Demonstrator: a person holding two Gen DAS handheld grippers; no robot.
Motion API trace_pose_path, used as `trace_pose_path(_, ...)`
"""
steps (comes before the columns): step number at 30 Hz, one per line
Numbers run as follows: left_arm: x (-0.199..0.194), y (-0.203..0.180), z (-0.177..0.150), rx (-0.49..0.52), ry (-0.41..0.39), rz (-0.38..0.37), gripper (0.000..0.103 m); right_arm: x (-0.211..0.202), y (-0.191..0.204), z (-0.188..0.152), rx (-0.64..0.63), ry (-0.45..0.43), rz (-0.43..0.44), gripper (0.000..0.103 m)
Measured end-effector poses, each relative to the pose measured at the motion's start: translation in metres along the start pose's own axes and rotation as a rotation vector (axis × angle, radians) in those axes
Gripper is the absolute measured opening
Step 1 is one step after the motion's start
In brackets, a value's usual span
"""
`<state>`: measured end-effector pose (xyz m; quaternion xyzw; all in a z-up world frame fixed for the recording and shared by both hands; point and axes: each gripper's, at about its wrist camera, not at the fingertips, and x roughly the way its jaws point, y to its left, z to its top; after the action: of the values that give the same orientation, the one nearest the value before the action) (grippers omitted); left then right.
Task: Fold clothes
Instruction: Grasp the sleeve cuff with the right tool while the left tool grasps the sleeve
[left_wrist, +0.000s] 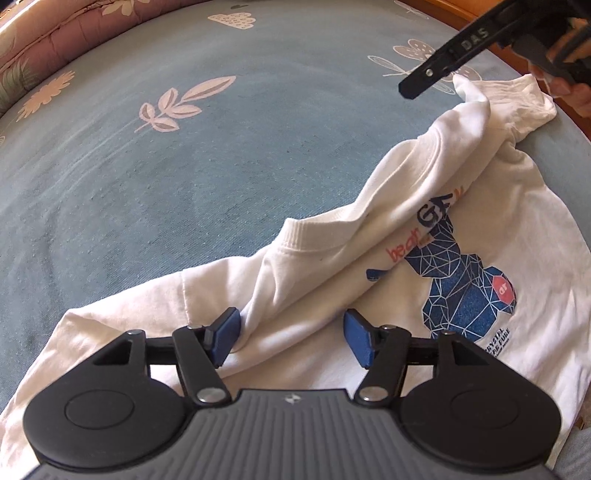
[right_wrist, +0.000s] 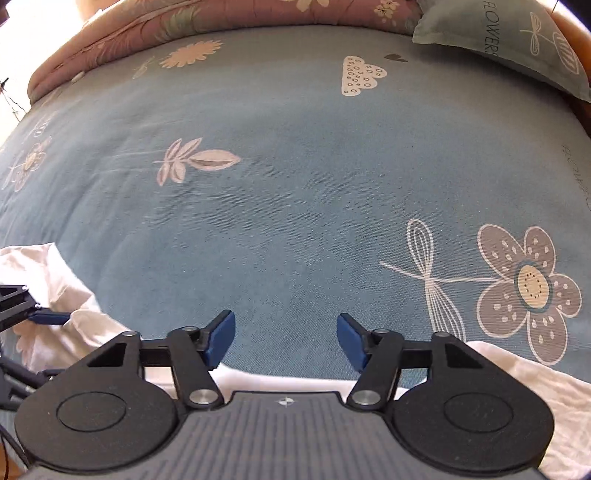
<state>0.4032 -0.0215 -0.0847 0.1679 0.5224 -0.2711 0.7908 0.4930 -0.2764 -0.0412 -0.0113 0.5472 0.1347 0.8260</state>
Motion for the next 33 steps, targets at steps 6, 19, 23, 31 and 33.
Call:
trace_pose_path(6, -0.016, 0.007, -0.005, -0.046, -0.043, -0.022, 0.061, 0.004, 0.011, -0.039, -0.052, 0.081, -0.002, 0.028)
trace_pose_path(19, -0.021, -0.017, 0.025, 0.373, -0.091, -0.042, 0.053, -0.005, 0.023, -0.093, -0.066, 0.073, -0.015, 0.030)
trace_pose_path(23, -0.004, -0.014, 0.033, 0.435, -0.018, -0.122, 0.051, -0.005, 0.020, -0.094, -0.055, 0.061, -0.008, 0.030)
trace_pose_path(31, -0.019, -0.012, 0.026, 0.455, 0.070, -0.310, 0.044, -0.021, 0.029, -0.094, -0.121, 0.060, 0.021, 0.037)
trace_pose_path(33, -0.020, -0.015, 0.018, 0.485, 0.082, -0.316, 0.044, -0.032, 0.032, -0.094, -0.162, 0.049, 0.066, 0.042)
